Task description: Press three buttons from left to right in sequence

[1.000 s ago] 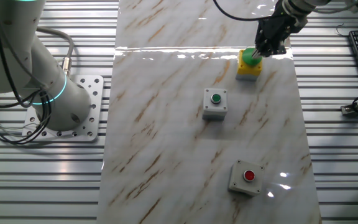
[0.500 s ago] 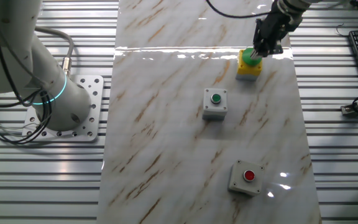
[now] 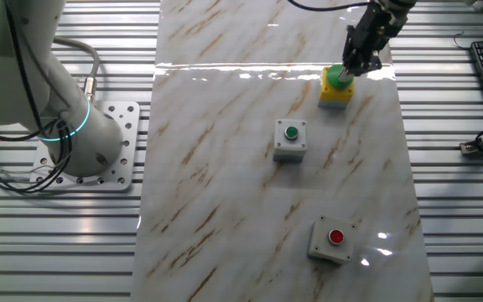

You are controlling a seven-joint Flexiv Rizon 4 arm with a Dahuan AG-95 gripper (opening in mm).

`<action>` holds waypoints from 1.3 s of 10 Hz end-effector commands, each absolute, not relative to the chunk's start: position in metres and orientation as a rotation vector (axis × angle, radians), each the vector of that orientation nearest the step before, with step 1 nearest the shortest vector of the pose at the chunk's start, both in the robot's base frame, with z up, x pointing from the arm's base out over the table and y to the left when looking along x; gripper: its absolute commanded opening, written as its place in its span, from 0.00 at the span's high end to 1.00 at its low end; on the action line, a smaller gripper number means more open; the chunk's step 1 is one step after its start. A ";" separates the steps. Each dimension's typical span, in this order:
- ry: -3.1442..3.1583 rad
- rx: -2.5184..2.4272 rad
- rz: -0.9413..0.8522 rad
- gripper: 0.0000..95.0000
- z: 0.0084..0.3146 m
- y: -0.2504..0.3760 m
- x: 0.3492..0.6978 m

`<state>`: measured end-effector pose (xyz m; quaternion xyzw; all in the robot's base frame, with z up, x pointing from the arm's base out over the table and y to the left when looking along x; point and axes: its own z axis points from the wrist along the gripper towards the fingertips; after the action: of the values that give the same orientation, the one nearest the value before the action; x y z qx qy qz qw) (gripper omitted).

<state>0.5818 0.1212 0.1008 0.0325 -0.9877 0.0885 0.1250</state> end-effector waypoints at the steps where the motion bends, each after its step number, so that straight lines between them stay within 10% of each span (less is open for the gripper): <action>1: -2.952 -0.124 -0.092 1.00 0.100 0.121 0.581; 13: -2.978 -0.096 -0.121 1.00 0.098 0.121 0.581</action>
<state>0.5808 0.1215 0.0978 -0.0305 -0.9954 -0.0465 0.0783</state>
